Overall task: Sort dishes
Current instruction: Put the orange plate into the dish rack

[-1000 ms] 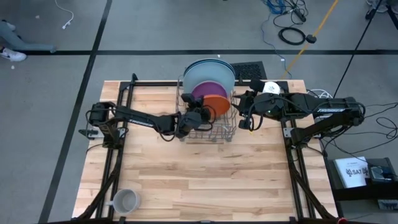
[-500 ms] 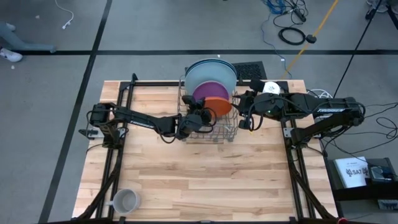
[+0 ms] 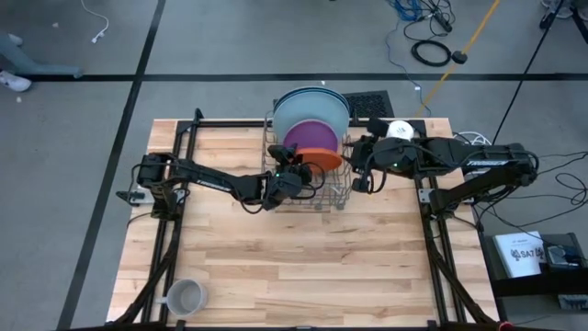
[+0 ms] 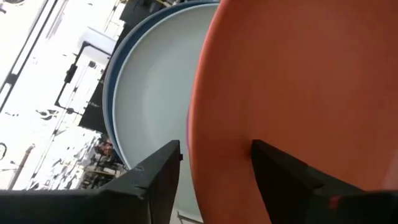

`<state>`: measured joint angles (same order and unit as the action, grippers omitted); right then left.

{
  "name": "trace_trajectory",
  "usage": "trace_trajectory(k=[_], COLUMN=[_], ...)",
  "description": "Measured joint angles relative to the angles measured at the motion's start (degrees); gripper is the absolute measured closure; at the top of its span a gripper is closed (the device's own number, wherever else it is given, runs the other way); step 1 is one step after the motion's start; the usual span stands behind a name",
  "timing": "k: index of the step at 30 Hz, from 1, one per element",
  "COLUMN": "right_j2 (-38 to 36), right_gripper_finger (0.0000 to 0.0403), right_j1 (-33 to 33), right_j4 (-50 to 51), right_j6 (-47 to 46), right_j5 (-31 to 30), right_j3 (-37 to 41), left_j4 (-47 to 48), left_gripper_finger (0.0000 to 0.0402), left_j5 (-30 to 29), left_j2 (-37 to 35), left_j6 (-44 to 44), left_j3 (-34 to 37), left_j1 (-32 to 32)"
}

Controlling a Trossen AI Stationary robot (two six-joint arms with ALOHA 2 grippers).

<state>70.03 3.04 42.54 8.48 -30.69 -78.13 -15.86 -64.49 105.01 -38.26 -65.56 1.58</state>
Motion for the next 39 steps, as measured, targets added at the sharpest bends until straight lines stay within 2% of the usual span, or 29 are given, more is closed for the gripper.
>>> trace_trajectory(k=[7,12,14,17,19,22,27,31,34,39], right_j2=[6.0,11.8,13.2,13.7,13.6,13.6,13.6,14.0,15.3,17.3], right_gripper_finger=[0.0277,0.0285,0.0306,0.0367,0.0392,0.0392,0.0401,0.0401,0.0402,0.0402], right_j1=[-4.1,-8.4,-9.6,-9.8,-9.7,-9.8,-10.3,-11.5,-12.2,-12.8], right_j4=[2.5,0.5,-1.8,-6.0,-6.7,-5.2,-5.1,-4.6,-4.3,-5.3], right_j6=[0.1,4.3,5.9,7.9,9.2,8.3,8.2,8.4,8.0,7.7], right_j5=[9.5,5.9,5.8,7.0,8.1,12.9,9.0,11.0,9.7,13.1], right_j3=[0.0,0.0,0.0,0.0,0.0,0.0,0.0,0.0,-0.1,-0.2], left_j4=[-1.1,-1.4,-1.4,-1.4,-1.4,-1.5,-1.5,-1.6,-1.6,-1.6], left_gripper_finger=[0.0208,0.0210,0.0210,0.0210,0.0210,0.0210,0.0210,0.0210,0.0210,0.0210], left_j5=[-0.7,-1.0,-1.0,-1.2,-1.2,-1.2,-1.2,-1.1,-1.1,-1.8], left_j2=[0.0,0.0,0.0,0.0,0.0,-0.1,-0.1,-0.1,-0.1,-0.1], left_j6=[0.0,0.0,0.0,0.0,0.0,-0.1,-0.1,-0.1,-0.4,-2.8], left_j3=[0.0,0.0,0.0,0.0,0.0,0.0,0.0,-0.1,-0.1,-0.1], left_j1=[0.0,0.1,0.1,0.1,0.1,0.1,0.1,0.1,0.1,0.5])
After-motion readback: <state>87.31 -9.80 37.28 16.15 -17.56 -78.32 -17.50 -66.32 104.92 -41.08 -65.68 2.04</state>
